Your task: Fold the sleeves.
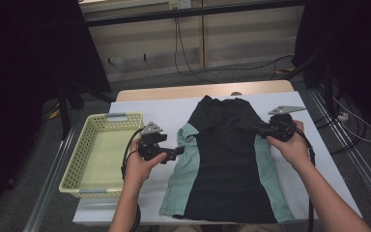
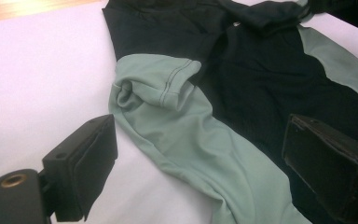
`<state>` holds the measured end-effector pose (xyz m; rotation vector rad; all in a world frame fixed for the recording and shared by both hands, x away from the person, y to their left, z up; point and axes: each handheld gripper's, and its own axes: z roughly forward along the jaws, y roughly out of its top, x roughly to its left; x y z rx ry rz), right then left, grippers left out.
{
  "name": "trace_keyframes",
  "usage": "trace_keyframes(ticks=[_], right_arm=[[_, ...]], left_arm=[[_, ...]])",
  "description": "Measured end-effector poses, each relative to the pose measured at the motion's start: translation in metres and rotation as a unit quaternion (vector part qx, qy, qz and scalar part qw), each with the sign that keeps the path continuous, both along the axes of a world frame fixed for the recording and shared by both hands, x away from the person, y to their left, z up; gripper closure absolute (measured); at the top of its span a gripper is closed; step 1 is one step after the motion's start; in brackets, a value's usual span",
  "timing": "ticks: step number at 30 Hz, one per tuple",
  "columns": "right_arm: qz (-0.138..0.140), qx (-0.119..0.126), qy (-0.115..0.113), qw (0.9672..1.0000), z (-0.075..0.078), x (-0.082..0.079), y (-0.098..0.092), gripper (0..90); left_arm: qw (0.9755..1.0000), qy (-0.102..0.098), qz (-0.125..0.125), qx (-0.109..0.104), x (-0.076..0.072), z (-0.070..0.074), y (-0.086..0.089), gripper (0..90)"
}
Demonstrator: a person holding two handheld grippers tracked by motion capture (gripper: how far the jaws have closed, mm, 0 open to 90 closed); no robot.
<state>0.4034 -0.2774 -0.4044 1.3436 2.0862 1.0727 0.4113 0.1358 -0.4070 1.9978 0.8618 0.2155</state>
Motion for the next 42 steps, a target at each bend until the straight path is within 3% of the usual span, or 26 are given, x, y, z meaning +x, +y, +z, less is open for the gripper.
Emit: trace_keyframes(ticks=[6, 12, 14, 19, 24, 28, 32, 36, 42], right_arm=[[-0.012, -0.033, 0.004, 0.9994, -0.006, 0.005, -0.008, 52.4], [-0.005, -0.024, 0.030, 0.9992, -0.017, 0.010, -0.008, 51.0], [0.003, -0.015, 0.040, 0.9991, -0.020, 0.012, -0.008, 54.1], [0.002, -0.028, 0.047, 0.9985, -0.025, 0.015, -0.007, 66.2], [-0.003, -0.026, 0.030, 0.9992, -0.024, 0.015, -0.006, 82.1], [-0.010, -0.027, 0.024, 0.9993, -0.021, 0.015, -0.006, 82.7], [-0.024, -0.008, 0.001, 0.9997, -0.012, 0.015, -0.010, 86.5], [-0.031, -0.006, 0.006, 0.9995, -0.004, 0.018, -0.014, 87.3], [-0.020, 0.024, -0.001, 0.9995, 0.005, 0.019, 0.004, 87.2]], left_arm=[[1.0000, 0.001, 0.001, 0.000, 0.000, -0.001, 0.002, 10.4], [1.0000, 0.003, -0.002, 0.001, 0.001, -0.003, 0.001, 10.4], [1.0000, 0.003, -0.001, 0.001, 0.000, -0.002, 0.000, 10.4], [1.0000, 0.003, -0.001, 0.001, 0.001, -0.003, 0.001, 10.4], [1.0000, 0.001, 0.005, 0.000, 0.002, -0.003, 0.004, 10.4], [1.0000, 0.001, 0.004, 0.002, 0.002, -0.003, 0.004, 10.4], [1.0000, 0.000, 0.005, 0.003, 0.002, -0.002, 0.004, 10.4], [1.0000, 0.000, 0.005, 0.003, 0.002, -0.002, 0.004, 10.4], [1.0000, 0.004, 0.003, 0.003, 0.003, -0.004, 0.003, 10.4]])
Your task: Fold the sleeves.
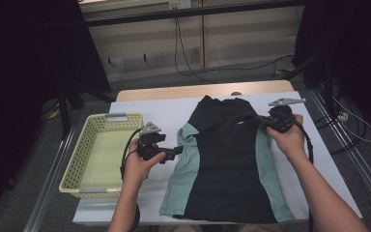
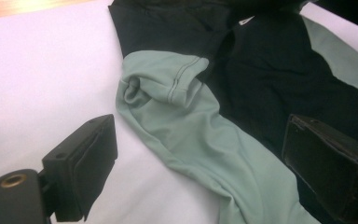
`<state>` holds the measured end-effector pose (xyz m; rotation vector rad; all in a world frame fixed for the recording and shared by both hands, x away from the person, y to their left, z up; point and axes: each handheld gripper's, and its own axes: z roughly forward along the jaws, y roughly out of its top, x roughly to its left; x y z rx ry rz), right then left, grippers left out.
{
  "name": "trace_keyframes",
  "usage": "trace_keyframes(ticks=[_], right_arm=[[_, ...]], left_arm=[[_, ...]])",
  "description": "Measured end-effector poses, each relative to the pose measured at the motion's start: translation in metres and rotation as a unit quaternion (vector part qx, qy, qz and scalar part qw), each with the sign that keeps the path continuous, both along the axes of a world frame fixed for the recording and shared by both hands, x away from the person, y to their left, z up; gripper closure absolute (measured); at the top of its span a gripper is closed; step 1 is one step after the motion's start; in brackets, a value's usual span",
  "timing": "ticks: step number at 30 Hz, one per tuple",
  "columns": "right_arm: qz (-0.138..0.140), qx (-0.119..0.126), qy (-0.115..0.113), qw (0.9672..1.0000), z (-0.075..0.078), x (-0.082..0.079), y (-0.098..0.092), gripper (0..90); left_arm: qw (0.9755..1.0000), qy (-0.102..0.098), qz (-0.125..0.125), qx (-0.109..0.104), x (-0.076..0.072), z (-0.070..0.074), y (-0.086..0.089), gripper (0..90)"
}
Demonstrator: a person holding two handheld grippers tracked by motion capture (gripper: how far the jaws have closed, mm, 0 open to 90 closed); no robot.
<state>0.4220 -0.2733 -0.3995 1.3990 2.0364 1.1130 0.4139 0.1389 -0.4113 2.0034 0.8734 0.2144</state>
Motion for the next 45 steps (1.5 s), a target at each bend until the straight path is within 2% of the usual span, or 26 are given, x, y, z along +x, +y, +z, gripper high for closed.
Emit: trace_keyframes(ticks=[5, 9, 13, 16, 18, 21, 22, 25, 27, 29, 31, 32, 35, 37, 39, 43, 45], right_arm=[[0.018, -0.012, 0.009, 0.9997, -0.009, 0.001, 0.022, 87.2], [0.035, -0.035, 0.017, 0.9986, -0.017, 0.002, 0.036, 86.9], [0.038, -0.035, 0.028, 0.9983, -0.025, -0.001, 0.037, 84.8], [0.051, -0.030, 0.034, 0.9977, -0.028, -0.004, 0.037, 83.3], [0.057, -0.037, 0.020, 0.9975, -0.026, -0.007, 0.036, 82.3], [0.057, -0.015, 0.012, 0.9982, -0.015, -0.010, 0.031, 79.3], [0.056, -0.015, 0.006, 0.9983, -0.010, -0.011, 0.029, 78.6], [0.047, -0.012, -0.001, 0.9988, 0.002, -0.011, 0.021, 74.1], [0.036, -0.021, -0.008, 0.9991, 0.009, -0.011, 0.016, 70.2], [0.020, -0.021, -0.013, 0.9995, 0.013, -0.009, 0.009, 63.8], [0.006, -0.020, -0.018, 0.9996, 0.013, -0.006, 0.003, 62.0], [-0.001, -0.021, -0.022, 0.9995, 0.012, -0.006, 0.000, 61.9], [-0.004, -0.027, 0.000, 0.9996, 0.003, -0.004, -0.003, 61.5], [0.000, -0.027, -0.001, 0.9996, -0.005, -0.007, -0.003, 62.2], [0.006, -0.025, 0.010, 0.9996, -0.013, -0.010, -0.002, 63.9], [0.013, -0.030, 0.021, 0.9992, -0.028, -0.018, -0.002, 75.1], [0.012, -0.043, 0.022, 0.9988, -0.033, -0.020, -0.002, 78.9]], left_arm=[[1.0000, 0.002, -0.001, 0.000, -0.001, -0.001, -0.002, 10.4], [1.0000, 0.000, 0.001, 0.000, -0.001, 0.000, 0.000, 10.4], [1.0000, 0.001, 0.001, 0.000, 0.000, 0.000, 0.000, 10.4], [1.0000, 0.000, 0.001, 0.000, -0.001, 0.000, -0.001, 10.4], [1.0000, 0.000, 0.001, -0.001, -0.001, 0.000, -0.001, 10.3], [1.0000, 0.000, 0.000, 0.000, -0.001, 0.000, -0.001, 10.3], [1.0000, 0.000, 0.000, 0.000, -0.001, 0.000, -0.001, 10.3], [1.0000, 0.002, 0.001, 0.002, -0.001, 0.000, -0.002, 10.3], [1.0000, 0.001, 0.000, 0.002, -0.001, 0.000, -0.002, 10.3], [1.0000, -0.001, -0.001, 0.000, -0.001, 0.001, -0.002, 10.3], [1.0000, -0.001, -0.001, 0.000, -0.001, 0.001, -0.002, 10.3], [1.0000, -0.002, -0.001, 0.001, -0.001, 0.001, -0.001, 10.3], [1.0000, -0.001, 0.001, 0.001, -0.001, 0.000, -0.001, 10.3], [1.0000, 0.000, 0.000, 0.001, -0.001, 0.000, -0.001, 10.3], [1.0000, 0.000, 0.001, 0.004, -0.001, 0.000, -0.002, 10.3], [1.0000, -0.001, 0.000, 0.004, -0.001, -0.001, -0.002, 10.3], [1.0000, 0.001, 0.001, 0.005, -0.001, -0.002, -0.003, 10.3]])
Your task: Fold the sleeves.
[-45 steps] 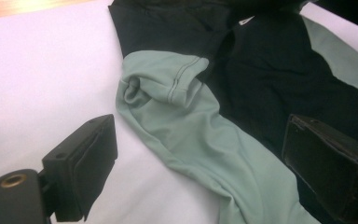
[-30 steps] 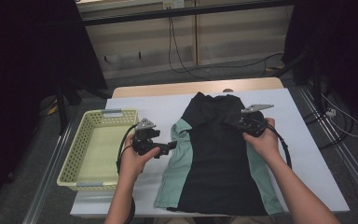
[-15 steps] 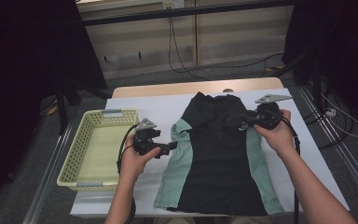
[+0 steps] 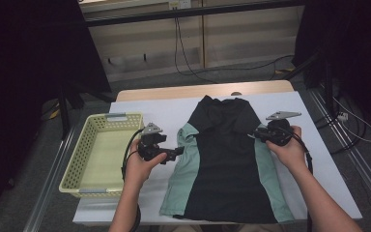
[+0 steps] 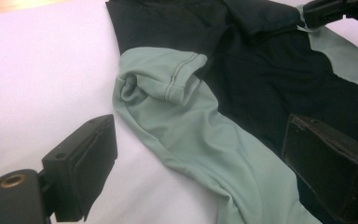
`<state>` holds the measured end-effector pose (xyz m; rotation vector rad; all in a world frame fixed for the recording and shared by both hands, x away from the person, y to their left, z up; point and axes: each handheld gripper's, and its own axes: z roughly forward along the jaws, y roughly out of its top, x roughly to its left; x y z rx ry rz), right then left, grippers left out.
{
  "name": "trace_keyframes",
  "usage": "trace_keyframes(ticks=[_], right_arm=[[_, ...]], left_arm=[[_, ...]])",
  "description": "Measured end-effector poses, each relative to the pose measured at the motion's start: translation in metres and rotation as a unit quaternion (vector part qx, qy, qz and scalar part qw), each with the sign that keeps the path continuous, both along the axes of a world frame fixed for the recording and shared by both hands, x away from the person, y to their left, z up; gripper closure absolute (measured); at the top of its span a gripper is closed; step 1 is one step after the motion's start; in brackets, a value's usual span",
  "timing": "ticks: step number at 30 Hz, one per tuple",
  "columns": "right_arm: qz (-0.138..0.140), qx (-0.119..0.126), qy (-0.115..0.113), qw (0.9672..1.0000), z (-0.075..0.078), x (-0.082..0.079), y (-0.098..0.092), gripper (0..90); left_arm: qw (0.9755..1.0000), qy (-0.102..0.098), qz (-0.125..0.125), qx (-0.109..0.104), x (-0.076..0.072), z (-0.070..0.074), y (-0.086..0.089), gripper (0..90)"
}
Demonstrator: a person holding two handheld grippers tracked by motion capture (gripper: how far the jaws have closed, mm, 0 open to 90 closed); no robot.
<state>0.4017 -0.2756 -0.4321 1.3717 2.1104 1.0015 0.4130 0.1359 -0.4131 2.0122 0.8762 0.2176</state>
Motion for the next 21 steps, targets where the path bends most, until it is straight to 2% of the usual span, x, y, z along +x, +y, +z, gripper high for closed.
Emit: trace_keyframes(ticks=[2, 6, 8, 10, 13, 17, 21], right_arm=[[0.001, 0.012, -0.001, 0.9999, -0.001, -0.002, -0.001, 85.0], [0.009, 0.007, -0.016, 0.9998, 0.004, -0.005, 0.003, 89.4], [0.022, 0.016, -0.009, 0.9996, 0.005, -0.006, 0.005, 90.0], [0.020, -0.007, -0.006, 0.9998, 0.003, -0.006, 0.007, 90.0], [0.015, 0.007, -0.013, 0.9998, 0.001, -0.007, 0.005, 82.8], [0.018, -0.004, -0.014, 0.9997, 0.006, -0.015, 0.003, 67.7], [0.020, 0.004, -0.024, 0.9995, 0.012, -0.029, -0.004, 52.9]], left_arm=[[1.0000, 0.001, 0.000, 0.003, 0.000, -0.001, 0.000, 10.3], [1.0000, 0.004, 0.000, 0.004, 0.001, -0.003, -0.002, 10.3], [1.0000, 0.004, -0.002, 0.006, 0.001, -0.004, -0.003, 10.3], [0.9999, 0.005, -0.003, 0.009, 0.001, -0.006, -0.004, 10.3], [0.9999, 0.008, -0.002, 0.011, 0.000, -0.008, -0.005, 10.4], [0.9998, 0.009, -0.003, 0.016, 0.001, -0.012, -0.005, 10.2], [0.9998, 0.010, -0.008, 0.012, 0.001, -0.012, -0.007, 8.7]])
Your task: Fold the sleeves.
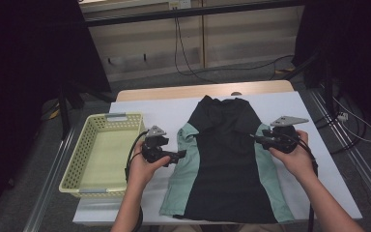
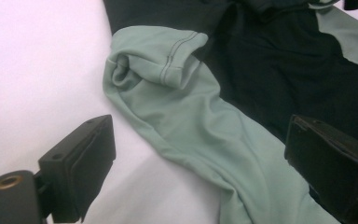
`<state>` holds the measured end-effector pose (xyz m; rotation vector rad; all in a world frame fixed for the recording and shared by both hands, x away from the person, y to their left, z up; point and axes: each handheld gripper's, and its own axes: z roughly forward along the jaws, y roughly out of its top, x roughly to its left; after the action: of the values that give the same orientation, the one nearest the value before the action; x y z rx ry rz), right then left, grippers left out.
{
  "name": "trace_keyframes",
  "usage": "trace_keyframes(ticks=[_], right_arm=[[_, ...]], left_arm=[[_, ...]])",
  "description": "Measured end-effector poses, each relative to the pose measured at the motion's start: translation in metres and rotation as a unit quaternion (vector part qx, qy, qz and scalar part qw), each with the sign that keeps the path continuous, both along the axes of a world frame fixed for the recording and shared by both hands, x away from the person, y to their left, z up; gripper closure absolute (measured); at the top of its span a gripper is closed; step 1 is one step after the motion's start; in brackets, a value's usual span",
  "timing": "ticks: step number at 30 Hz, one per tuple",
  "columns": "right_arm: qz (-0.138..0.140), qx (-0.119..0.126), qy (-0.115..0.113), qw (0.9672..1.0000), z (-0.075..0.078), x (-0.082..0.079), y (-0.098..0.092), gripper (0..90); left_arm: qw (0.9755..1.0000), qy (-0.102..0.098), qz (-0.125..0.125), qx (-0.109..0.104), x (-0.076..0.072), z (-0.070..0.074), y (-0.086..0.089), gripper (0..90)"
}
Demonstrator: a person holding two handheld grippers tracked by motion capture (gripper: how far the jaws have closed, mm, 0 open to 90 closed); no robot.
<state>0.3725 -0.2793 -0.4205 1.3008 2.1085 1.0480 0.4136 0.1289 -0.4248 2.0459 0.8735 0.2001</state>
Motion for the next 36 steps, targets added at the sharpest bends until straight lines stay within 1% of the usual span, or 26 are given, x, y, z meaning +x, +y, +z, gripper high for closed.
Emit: trace_keyframes(ticks=[1, 3, 5, 6, 7, 8, 9, 10, 11, 12, 13, 15, 16, 18, 20, 23, 24, 26, 27, 28, 30, 31, 33, 34, 35, 36], right_arm=[[0.001, 0.004, 0.001, 1.0000, 0.000, -0.004, -0.002, 51.4], [0.002, 0.003, -0.002, 1.0000, -0.001, -0.013, -0.005, 46.0], [-0.005, 0.003, -0.006, 1.0000, -0.004, -0.021, -0.009, 41.8], [-0.007, 0.004, -0.009, 0.9999, -0.005, -0.026, -0.011, 39.9], [-0.013, 0.006, -0.011, 0.9998, -0.007, -0.030, -0.013, 37.2], [-0.013, 0.006, -0.011, 0.9998, -0.007, -0.030, -0.013, 37.2], [-0.013, -0.001, -0.010, 0.9999, -0.010, -0.037, -0.017, 34.8], [-0.014, -0.001, -0.010, 0.9998, -0.010, -0.039, -0.018, 34.0], [-0.017, 0.002, -0.009, 0.9998, -0.011, -0.043, -0.020, 32.8], [-0.017, 0.008, -0.007, 0.9998, -0.012, -0.046, -0.022, 31.6], [-0.020, 0.016, -0.006, 0.9997, -0.013, -0.050, -0.023, 30.7], [-0.019, 0.019, -0.003, 0.9996, -0.015, -0.056, -0.025, 28.8], [-0.023, 0.024, -0.002, 0.9994, -0.015, -0.060, -0.026, 28.4], [-0.016, 0.021, -0.003, 0.9996, -0.017, -0.066, -0.024, 27.8], [-0.015, 0.021, -0.004, 0.9997, -0.018, -0.074, -0.022, 27.6], [-0.017, 0.029, -0.005, 0.9994, -0.020, -0.084, -0.022, 27.4], [-0.017, 0.031, -0.007, 0.9994, -0.020, -0.086, -0.022, 27.4], [-0.021, 0.023, -0.014, 0.9994, -0.019, -0.087, -0.023, 27.6], [-0.020, 0.023, -0.017, 0.9994, -0.019, -0.087, -0.023, 28.3], [-0.020, 0.021, -0.019, 0.9994, -0.020, -0.086, -0.023, 29.3], [-0.018, 0.012, -0.017, 0.9996, -0.020, -0.085, -0.023, 31.6], [-0.019, 0.010, -0.018, 0.9996, -0.020, -0.084, -0.023, 32.2], [-0.018, 0.007, -0.016, 0.9997, -0.021, -0.082, -0.026, 32.3], [-0.019, 0.008, -0.015, 0.9997, -0.021, -0.081, -0.027, 32.5], [-0.020, 0.010, -0.015, 0.9996, -0.021, -0.080, -0.028, 32.9], [-0.023, 0.008, -0.016, 0.9996, -0.020, -0.080, -0.029, 33.1]], left_arm=[[1.0000, 0.001, 0.002, -0.004, 0.000, 0.001, -0.001, 8.4], [1.0000, -0.008, -0.001, 0.003, -0.001, 0.002, -0.003, 8.4], [0.9999, -0.010, -0.004, 0.006, -0.003, 0.001, -0.005, 8.3], [0.9999, -0.010, -0.004, 0.006, -0.003, 0.001, -0.005, 8.3], [0.9999, -0.008, -0.007, 0.011, -0.004, -0.001, -0.006, 8.3], [0.9999, -0.008, -0.007, 0.011, -0.004, -0.001, -0.006, 8.4], [0.9999, -0.004, -0.006, 0.013, -0.005, -0.002, -0.007, 8.6], [0.9998, -0.011, -0.009, 0.015, -0.006, -0.002, -0.006, 9.5], [0.9998, -0.012, -0.003, 0.014, -0.007, -0.001, -0.006, 10.4], [0.9999, -0.009, -0.002, 0.012, -0.008, -0.001, -0.006, 10.4], [0.9999, -0.009, -0.003, 0.014, -0.010, 0.000, -0.006, 10.4], [0.9999, -0.009, -0.002, 0.014, -0.014, 0.000, -0.006, 10.5], [0.9998, -0.011, -0.003, 0.014, -0.016, 0.000, -0.007, 10.5], [0.9999, -0.003, 0.000, 0.011, -0.021, -0.002, -0.009, 11.0], [0.9999, -0.004, 0.000, 0.012, -0.025, -0.003, -0.010, 11.7], [0.9999, -0.006, 0.000, 0.014, -0.030, -0.002, -0.011, 12.2], [0.9997, -0.010, 0.001, 0.021, -0.029, -0.001, -0.010, 12.6], [0.9998, -0.009, 0.011, 0.016, -0.029, 0.000, -0.009, 13.7], [0.9996, -0.013, 0.014, 0.019, -0.029, 0.000, -0.008, 14.5], [0.9997, -0.006, 0.020, 0.014, -0.029, -0.001, -0.009, 16.0], [0.9994, -0.009, 0.022, 0.025, -0.028, -0.003, -0.009, 19.8], [0.9993, -0.010, 0.024, 0.028, -0.028, -0.005, -0.010, 21.0], [0.9992, -0.001, 0.027, 0.028, -0.027, -0.007, -0.011, 25.1], [0.9993, -0.003, 0.024, 0.028, -0.026, -0.008, -0.011, 26.8], [0.9991, -0.008, 0.029, 0.031, -0.025, -0.009, -0.011, 28.3], [0.9987, -0.012, 0.029, 0.039, -0.025, -0.010, -0.011, 30.7]])
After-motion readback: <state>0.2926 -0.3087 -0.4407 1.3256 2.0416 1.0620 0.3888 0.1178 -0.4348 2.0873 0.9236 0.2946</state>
